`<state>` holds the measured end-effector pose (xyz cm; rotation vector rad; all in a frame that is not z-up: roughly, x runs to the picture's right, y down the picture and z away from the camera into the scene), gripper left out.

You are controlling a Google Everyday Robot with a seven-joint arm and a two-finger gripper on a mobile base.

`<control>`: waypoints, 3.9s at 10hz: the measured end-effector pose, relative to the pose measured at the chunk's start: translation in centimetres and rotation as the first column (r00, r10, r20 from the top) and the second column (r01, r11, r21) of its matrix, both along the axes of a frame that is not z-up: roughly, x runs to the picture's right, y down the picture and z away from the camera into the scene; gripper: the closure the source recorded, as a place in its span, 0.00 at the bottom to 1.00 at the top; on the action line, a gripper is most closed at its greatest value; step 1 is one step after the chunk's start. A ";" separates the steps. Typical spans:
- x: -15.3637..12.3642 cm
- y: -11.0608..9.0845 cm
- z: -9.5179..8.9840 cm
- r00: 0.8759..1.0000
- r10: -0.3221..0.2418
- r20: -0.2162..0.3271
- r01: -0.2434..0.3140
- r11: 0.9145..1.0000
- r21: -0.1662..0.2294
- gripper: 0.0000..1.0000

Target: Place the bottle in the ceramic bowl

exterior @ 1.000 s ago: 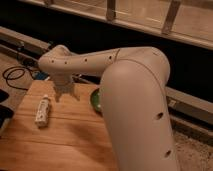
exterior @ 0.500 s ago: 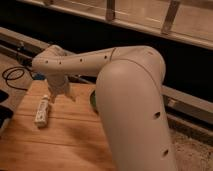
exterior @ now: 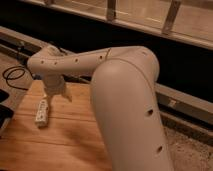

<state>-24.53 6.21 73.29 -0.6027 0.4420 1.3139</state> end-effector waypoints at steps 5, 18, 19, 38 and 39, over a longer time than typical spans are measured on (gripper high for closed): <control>-11.2 3.0 -1.8 0.971 -0.194 0.138 0.195 0.981 0.005 0.35; -12.4 4.1 1.8 0.957 -0.147 0.249 0.131 0.988 0.079 0.35; -12.7 4.2 2.3 0.956 -0.151 0.250 0.136 0.988 0.073 0.35; -13.9 10.2 10.4 0.956 -0.244 0.160 0.257 0.964 -0.067 0.35; -13.4 10.6 11.8 0.959 -0.245 0.139 0.257 0.963 -0.078 0.35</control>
